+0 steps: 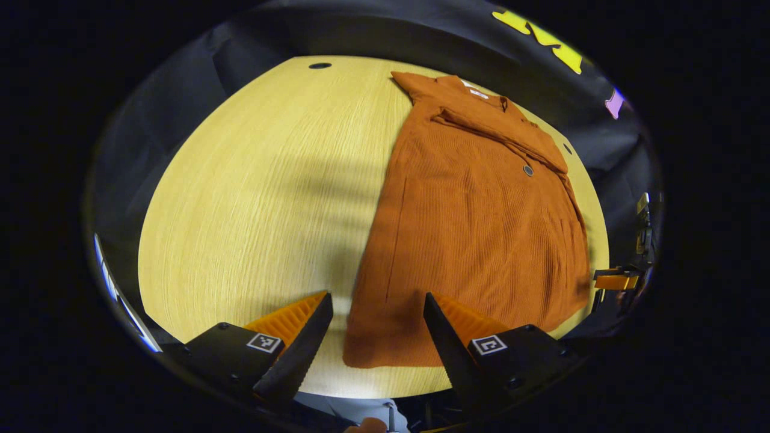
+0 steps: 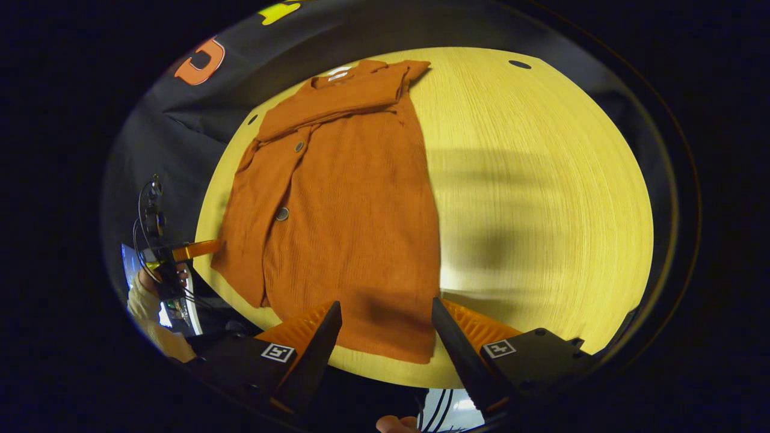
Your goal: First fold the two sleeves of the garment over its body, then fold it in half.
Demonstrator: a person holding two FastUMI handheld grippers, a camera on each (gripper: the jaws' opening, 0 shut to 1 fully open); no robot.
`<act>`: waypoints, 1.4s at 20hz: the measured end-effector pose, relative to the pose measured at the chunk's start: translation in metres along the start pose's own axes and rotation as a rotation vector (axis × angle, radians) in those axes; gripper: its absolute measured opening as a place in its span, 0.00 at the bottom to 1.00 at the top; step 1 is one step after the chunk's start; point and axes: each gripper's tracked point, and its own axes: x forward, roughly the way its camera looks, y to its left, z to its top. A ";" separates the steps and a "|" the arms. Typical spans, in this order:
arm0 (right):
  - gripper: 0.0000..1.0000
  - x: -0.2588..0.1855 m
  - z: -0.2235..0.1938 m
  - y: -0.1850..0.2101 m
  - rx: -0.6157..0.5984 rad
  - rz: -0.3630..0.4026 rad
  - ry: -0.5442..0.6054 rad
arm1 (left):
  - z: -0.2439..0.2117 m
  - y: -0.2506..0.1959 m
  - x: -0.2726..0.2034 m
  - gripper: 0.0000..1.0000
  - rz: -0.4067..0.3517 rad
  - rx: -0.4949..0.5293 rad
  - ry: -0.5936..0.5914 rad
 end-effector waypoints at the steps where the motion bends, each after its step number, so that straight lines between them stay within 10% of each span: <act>1: 0.93 -0.001 -0.004 -0.003 -0.004 0.010 0.017 | 0.001 0.000 0.008 0.98 -0.032 0.001 0.027; 16: 0.96 0.012 -0.011 0.004 0.124 0.212 0.195 | -0.030 -0.023 -0.028 0.99 -0.464 -0.152 0.347; 23: 0.83 0.024 -0.009 0.019 0.091 0.206 0.205 | -0.031 -0.038 -0.021 0.92 -0.450 -0.165 0.331; 24: 0.74 0.024 -0.006 0.020 0.110 0.212 0.202 | -0.034 -0.037 -0.019 0.67 -0.438 -0.166 0.330; 28: 0.71 0.031 -0.003 0.018 0.124 0.188 0.206 | -0.036 -0.030 -0.018 0.59 -0.401 -0.169 0.327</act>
